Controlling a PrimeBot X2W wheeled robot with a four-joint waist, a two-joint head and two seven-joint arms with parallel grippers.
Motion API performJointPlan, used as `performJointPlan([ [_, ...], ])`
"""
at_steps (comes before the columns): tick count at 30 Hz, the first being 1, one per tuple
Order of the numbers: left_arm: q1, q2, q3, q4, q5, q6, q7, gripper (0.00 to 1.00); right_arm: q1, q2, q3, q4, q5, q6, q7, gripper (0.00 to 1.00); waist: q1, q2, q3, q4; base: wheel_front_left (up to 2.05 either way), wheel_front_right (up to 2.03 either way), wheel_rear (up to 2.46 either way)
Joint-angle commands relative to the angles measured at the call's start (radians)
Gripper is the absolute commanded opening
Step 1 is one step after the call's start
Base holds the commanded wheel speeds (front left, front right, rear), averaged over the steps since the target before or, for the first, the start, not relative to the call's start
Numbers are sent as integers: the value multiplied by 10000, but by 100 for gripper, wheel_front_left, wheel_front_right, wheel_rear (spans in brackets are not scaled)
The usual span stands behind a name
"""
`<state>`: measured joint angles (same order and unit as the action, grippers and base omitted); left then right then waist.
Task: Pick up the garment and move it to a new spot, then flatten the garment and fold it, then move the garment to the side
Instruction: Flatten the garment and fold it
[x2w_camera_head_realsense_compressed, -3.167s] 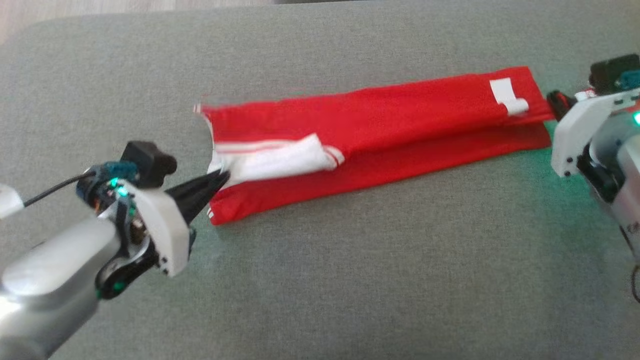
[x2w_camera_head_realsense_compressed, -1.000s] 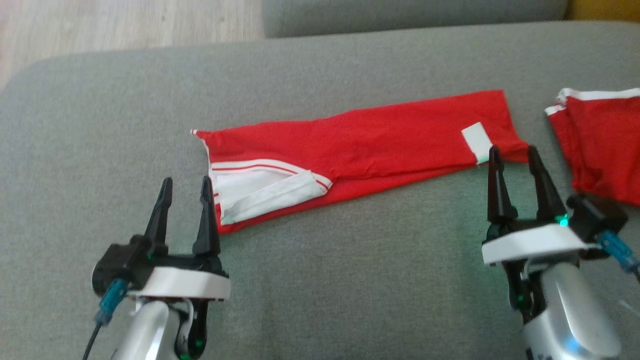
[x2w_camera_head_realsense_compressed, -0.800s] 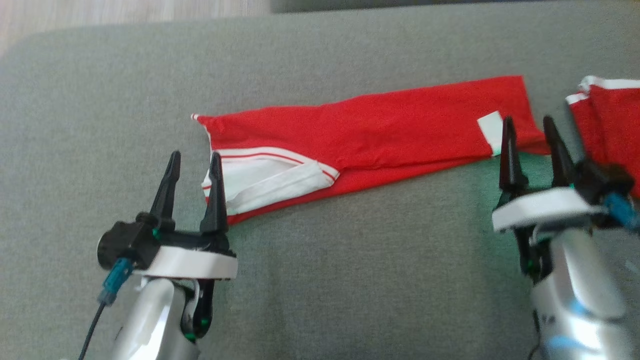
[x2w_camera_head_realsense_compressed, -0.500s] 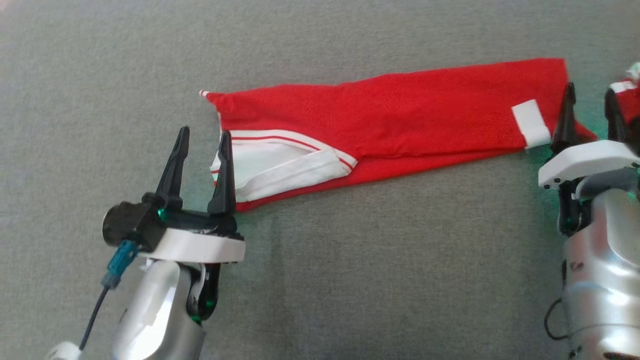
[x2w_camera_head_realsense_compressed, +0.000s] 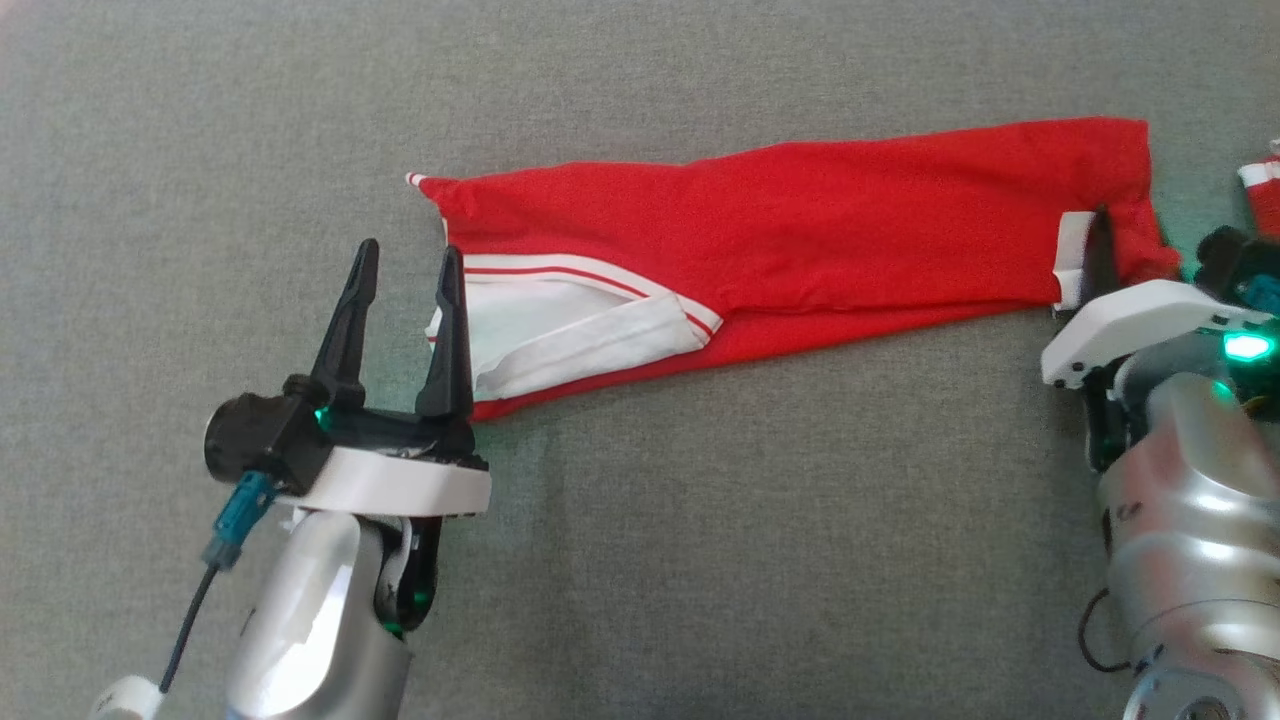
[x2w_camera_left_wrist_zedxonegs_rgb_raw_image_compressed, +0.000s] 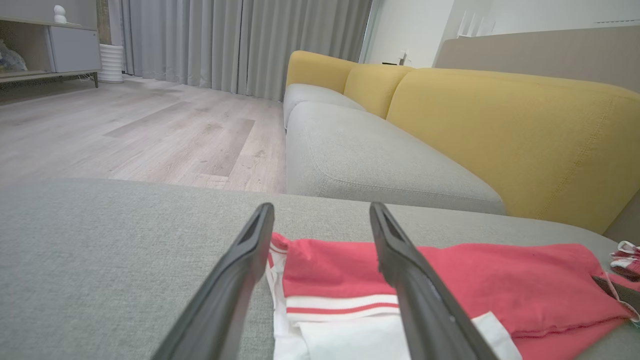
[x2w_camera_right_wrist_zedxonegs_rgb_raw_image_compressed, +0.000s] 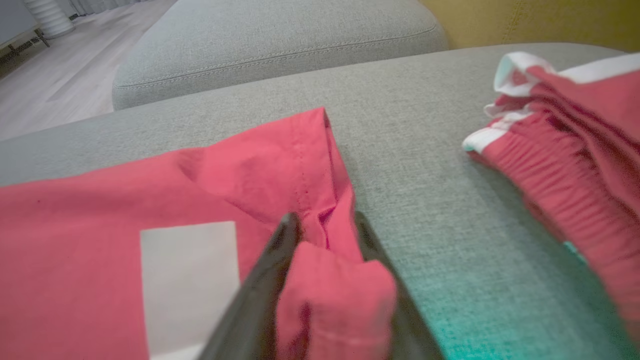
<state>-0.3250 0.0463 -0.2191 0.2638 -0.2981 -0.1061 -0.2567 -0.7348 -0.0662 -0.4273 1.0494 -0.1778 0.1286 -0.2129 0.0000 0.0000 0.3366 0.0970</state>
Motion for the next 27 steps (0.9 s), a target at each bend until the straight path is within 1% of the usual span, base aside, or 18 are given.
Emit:
performJointPlan([
  [1,-292,62,397,-272,98,-55,-51,100,36,160,242,109,-86,21,-22,0,0,0,-59,-45,0,0,0],
  [3,-246,58,446,-261,141,-63,-51,100,-30,160,230,126,-168,21,-197,0,0,0,-186,-132,0,0,0],
  [7,-86,52,560,-207,196,-71,-51,100,21,160,-5,-266,-395,21,-386,0,0,0,-542,-336,0,0,0],
  [11,135,48,671,-219,236,-69,-51,100,370,160,-378,-977,-700,21,-439,0,0,0,-1015,-546,0,0,0],
  [15,364,45,646,-284,337,-83,-51,100,858,160,-1080,-1916,-790,21,-437,0,0,0,-1404,-673,0,0,0],
  [17,473,45,639,-313,381,-89,-51,100,1073,160,-1138,-2277,-755,21,-399,0,0,0,-1539,-737,0,0,0],
  [22,623,43,672,-432,420,-102,-51,100,1414,160,-720,-2915,-301,21,-286,0,0,0,-1775,-783,0,0,0],
  [24,671,43,679,-473,414,-103,-51,100,1498,160,-277,-3051,9,21,-284,0,0,0,-1883,-761,0,0,0],
  [27,743,42,648,-548,414,-86,-51,100,1626,160,650,-3204,649,21,-311,0,0,0,-2069,-659,0,0,0],
])
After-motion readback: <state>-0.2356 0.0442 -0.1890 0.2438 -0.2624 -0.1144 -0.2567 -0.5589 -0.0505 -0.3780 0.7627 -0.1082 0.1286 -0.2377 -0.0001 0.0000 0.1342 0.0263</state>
